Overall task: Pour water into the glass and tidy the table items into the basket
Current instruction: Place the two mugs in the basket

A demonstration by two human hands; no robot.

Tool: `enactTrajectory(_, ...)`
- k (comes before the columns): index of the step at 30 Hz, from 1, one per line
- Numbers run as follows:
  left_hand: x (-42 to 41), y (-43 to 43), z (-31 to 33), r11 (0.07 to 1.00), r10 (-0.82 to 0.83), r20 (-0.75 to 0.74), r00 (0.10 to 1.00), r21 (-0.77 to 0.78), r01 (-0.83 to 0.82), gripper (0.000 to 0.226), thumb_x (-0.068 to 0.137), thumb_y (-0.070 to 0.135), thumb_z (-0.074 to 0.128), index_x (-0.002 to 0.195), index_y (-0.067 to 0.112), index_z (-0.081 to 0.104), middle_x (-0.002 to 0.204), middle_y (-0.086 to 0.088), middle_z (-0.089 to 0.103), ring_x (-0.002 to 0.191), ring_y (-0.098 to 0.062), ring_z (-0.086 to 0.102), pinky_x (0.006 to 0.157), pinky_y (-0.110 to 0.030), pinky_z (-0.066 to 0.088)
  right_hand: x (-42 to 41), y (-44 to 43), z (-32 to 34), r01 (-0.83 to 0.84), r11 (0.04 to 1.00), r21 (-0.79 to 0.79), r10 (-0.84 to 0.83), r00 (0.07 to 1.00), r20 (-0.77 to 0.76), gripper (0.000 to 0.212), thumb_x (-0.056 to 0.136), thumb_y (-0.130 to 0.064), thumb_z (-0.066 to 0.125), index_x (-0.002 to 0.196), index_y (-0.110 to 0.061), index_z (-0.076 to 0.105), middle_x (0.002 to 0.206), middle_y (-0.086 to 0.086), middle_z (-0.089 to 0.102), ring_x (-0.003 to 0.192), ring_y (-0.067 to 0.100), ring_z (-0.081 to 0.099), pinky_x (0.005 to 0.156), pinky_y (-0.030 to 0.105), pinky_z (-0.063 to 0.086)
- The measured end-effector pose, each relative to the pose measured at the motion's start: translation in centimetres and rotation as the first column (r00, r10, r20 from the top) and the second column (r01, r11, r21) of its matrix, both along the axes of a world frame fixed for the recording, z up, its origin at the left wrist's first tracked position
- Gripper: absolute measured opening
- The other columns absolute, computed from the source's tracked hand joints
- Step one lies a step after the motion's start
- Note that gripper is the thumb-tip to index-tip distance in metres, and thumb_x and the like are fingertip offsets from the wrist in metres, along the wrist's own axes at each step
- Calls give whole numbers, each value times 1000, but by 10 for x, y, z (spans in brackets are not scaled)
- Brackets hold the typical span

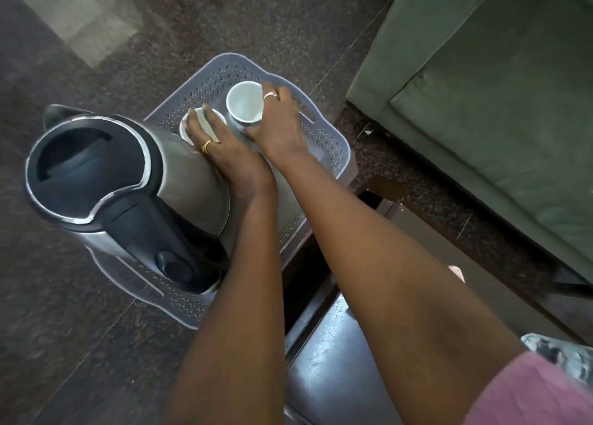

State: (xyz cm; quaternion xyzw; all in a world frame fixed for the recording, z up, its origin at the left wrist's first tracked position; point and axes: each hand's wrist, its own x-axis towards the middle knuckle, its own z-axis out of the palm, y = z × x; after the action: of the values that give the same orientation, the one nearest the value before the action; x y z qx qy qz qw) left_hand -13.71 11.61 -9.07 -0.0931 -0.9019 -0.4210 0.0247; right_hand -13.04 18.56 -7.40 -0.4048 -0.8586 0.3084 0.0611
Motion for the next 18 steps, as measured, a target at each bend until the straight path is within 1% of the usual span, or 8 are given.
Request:
enactTrajectory(2,12,-2,6,992,-93,-47,995,78,97,49,87,7,51,134,-2,40,144,-23,31,135,-30,33,112,-28,22,17,-4,7,10,1000,2,-9,998,-57,66,78,-24,71,135,-11,40,131,10,43,122,30,41,100,37,38)
enactTrajectory(4,27,-3,17,981,-151,-70,986,109,158,43,85,2,48,128,-1,49,139,-22,39,130,-31,39,108,-27,26,44,-10,16,51,998,20,-46,981,-188,56,80,-19,68,131,-6,47,129,13,46,120,31,44,100,37,39)
enactTrajectory(6,42,-12,26,967,-226,-97,969,100,236,44,82,-6,43,123,0,54,134,-21,46,126,-32,44,107,-28,30,75,-19,23,150,988,25,-132,930,-342,42,81,-8,64,122,1,55,121,18,51,113,32,51,95,42,45)
enactTrajectory(8,62,-24,32,937,-327,-154,932,73,341,44,78,-10,44,118,0,57,128,-21,50,121,-33,47,105,-27,31,112,-31,23,287,957,38,-245,874,-419,33,81,-3,61,114,4,60,114,21,54,106,34,55,89,43,49)
enactTrajectory(9,79,-28,36,916,-383,-172,908,59,397,42,77,-10,46,116,1,58,125,-21,52,118,-33,49,104,-27,31,134,-37,21,363,930,56,-306,850,-429,29,82,-2,61,110,4,61,112,21,56,104,34,56,90,41,48)
enactTrajectory(12,133,-35,39,819,-558,-192,807,27,573,38,77,-11,43,109,0,61,117,-21,56,111,-32,53,101,-33,37,200,-56,5,537,840,77,-466,788,-403,21,81,-2,62,102,3,65,107,22,59,101,35,58,91,35,45)
enactTrajectory(15,187,-41,28,723,-685,-121,718,11,691,35,80,-9,44,107,2,64,115,-18,58,110,-28,51,103,-26,34,258,-75,-13,591,804,65,-545,776,-319,20,80,0,64,99,4,65,103,24,60,97,39,59,90,34,42)
enactTrajectory(18,237,-49,9,634,-772,2,635,-48,771,37,78,-13,51,108,3,64,116,-16,59,110,-31,53,100,-20,31,317,-91,-29,622,782,38,-604,772,-198,20,81,2,62,101,3,65,107,22,59,100,38,57,89,36,43)
